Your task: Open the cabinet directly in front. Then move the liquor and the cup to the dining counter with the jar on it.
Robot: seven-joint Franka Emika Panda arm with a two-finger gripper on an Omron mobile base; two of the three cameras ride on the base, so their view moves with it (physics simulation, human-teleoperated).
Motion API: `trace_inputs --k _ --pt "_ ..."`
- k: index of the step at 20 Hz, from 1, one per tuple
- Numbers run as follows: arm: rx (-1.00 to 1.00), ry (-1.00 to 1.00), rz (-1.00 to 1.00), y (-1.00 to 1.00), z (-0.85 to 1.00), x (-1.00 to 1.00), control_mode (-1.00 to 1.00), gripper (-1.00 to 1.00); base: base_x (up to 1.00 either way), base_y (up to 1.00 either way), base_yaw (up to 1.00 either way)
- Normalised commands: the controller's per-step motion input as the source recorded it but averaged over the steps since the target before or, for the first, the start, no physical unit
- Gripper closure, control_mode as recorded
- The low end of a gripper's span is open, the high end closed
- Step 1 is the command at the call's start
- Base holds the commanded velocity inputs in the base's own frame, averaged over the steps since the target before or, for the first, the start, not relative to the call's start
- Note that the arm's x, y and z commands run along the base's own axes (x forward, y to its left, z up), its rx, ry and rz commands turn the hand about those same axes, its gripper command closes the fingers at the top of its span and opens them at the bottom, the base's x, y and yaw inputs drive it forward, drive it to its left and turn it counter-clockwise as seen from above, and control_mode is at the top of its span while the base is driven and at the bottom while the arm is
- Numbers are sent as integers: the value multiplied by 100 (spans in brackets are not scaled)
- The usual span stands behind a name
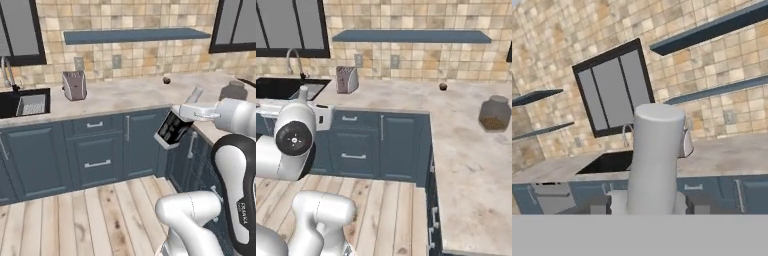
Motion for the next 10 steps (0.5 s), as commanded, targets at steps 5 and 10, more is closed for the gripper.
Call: trace_inputs --k 5,10 --pt "0 0 0 0 0 0 100 100 100 7 -13" --pt "0 0 0 0 0 0 100 100 97 1 -54"
